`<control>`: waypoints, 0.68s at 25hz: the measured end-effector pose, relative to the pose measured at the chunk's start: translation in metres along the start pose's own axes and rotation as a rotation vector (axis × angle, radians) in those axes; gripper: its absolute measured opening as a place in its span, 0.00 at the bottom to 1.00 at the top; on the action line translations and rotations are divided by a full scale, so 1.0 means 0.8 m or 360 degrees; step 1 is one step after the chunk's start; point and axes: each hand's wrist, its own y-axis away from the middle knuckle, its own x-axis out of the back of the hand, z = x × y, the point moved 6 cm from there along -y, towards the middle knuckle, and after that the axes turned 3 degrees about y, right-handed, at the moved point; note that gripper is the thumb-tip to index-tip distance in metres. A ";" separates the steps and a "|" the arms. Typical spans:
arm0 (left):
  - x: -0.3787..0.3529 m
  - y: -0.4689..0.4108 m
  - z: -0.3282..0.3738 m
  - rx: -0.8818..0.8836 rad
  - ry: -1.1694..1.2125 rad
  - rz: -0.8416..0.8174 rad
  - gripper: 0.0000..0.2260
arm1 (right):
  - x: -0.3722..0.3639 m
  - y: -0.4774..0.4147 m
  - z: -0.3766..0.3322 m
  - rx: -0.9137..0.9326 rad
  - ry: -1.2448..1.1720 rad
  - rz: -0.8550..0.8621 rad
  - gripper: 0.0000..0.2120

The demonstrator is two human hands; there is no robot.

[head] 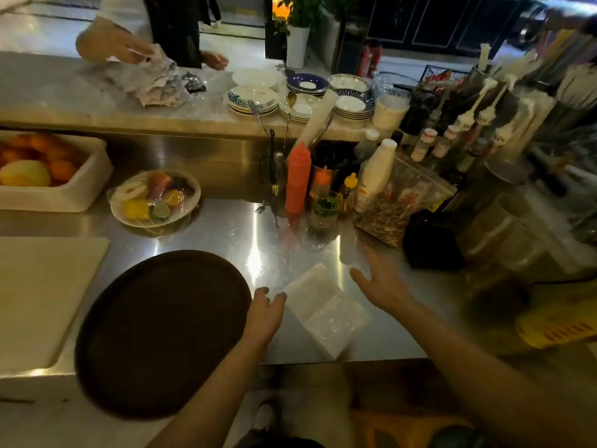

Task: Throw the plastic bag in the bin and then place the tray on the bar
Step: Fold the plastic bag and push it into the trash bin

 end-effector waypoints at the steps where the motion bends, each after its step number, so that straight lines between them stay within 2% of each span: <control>1: -0.003 -0.001 -0.008 0.0083 0.0035 -0.0023 0.26 | -0.012 0.000 0.007 -0.0087 -0.0008 -0.0043 0.31; 6: -0.033 -0.019 -0.059 0.0347 0.0129 -0.0110 0.27 | -0.074 0.001 0.042 -0.0353 0.0032 -0.0367 0.30; 10: -0.041 -0.033 -0.073 0.0440 0.0221 0.0036 0.26 | -0.094 -0.019 0.061 -0.0382 0.0067 -0.0504 0.30; 13: -0.057 -0.043 -0.088 0.0578 0.0312 0.0151 0.31 | -0.102 -0.035 0.079 -0.0383 0.0083 -0.0583 0.30; 17: -0.085 -0.048 -0.099 0.0680 0.0475 0.0281 0.20 | -0.105 -0.056 0.095 -0.0351 0.0009 -0.0665 0.27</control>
